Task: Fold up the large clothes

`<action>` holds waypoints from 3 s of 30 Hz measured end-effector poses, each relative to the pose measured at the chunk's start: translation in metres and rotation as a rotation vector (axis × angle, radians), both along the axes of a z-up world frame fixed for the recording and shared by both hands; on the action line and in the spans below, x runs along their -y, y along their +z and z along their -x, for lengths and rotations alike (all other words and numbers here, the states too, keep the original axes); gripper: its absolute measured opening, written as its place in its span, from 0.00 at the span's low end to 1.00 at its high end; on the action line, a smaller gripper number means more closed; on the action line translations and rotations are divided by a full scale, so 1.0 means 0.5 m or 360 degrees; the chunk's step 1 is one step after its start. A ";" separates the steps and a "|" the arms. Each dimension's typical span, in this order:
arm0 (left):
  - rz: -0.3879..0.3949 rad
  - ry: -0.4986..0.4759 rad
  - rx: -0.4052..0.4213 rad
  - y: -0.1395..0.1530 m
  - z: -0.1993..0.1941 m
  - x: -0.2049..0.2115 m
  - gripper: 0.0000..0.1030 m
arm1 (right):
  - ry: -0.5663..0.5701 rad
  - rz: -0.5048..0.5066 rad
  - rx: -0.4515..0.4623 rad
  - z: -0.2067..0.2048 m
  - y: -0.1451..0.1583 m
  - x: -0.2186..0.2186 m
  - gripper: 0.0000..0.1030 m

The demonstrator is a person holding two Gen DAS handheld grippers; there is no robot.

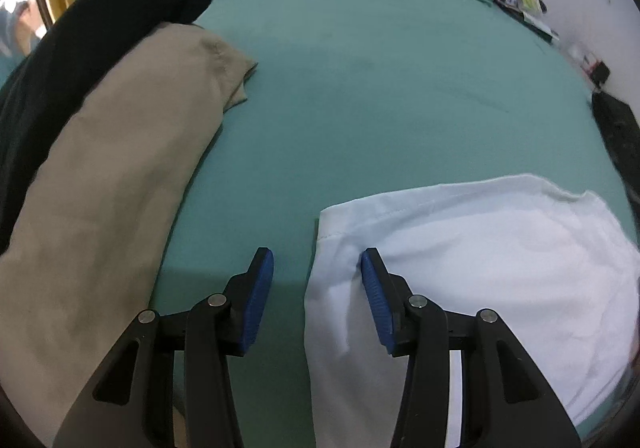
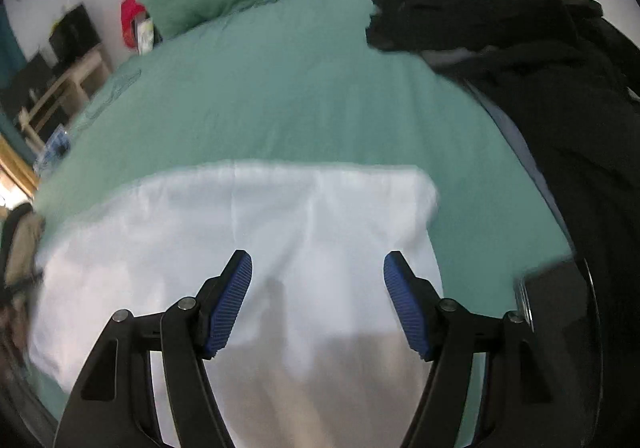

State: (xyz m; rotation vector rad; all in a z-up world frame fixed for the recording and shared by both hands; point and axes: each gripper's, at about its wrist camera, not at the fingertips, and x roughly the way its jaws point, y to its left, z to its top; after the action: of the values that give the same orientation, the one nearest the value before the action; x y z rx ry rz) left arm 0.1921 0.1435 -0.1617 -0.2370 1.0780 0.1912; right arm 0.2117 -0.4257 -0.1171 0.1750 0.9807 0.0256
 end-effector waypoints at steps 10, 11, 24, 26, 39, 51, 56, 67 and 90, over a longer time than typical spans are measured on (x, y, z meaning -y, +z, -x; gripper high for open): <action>-0.0168 0.0022 0.0113 0.030 -0.054 -0.001 0.05 | -0.0240 0.0225 -0.0067 0.006 -0.042 0.079 0.67; -0.0152 0.0051 0.0104 0.031 -0.057 -0.009 0.06 | -0.0273 0.0241 -0.0042 0.016 -0.028 0.086 0.67; 0.0080 0.0041 0.0204 0.085 0.055 0.020 0.41 | -0.0275 0.0126 -0.0069 0.195 -0.032 0.017 0.67; 0.0093 -0.0050 0.0121 0.063 0.076 0.042 0.41 | -0.0244 0.0213 -0.0081 0.204 -0.051 0.007 0.67; 0.0032 -0.0032 0.0019 0.021 0.192 0.055 0.41 | -0.0392 0.0047 0.0058 0.268 0.015 0.008 0.68; 0.0106 -0.0310 0.0322 0.073 0.169 0.182 0.41 | -0.0205 -0.0408 0.0025 0.303 -0.049 -0.078 0.82; 0.0252 -0.0351 0.0295 0.082 0.128 0.244 0.41 | -0.0302 -0.0300 0.0066 0.270 -0.053 -0.060 0.93; 0.0300 -0.0499 0.0257 0.041 0.040 0.405 0.41 | -0.0344 -0.0669 0.0280 0.164 -0.063 -0.071 1.00; -0.0031 -0.0795 0.0086 0.040 0.011 0.531 0.44 | 0.0047 -0.0544 0.0357 0.113 0.037 -0.232 0.28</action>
State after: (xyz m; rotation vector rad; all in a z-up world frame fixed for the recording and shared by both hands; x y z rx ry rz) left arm 0.1868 -0.1219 -0.1417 0.0490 1.0491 -0.2512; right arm 0.1551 -0.3097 -0.0987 0.4622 0.7494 0.2361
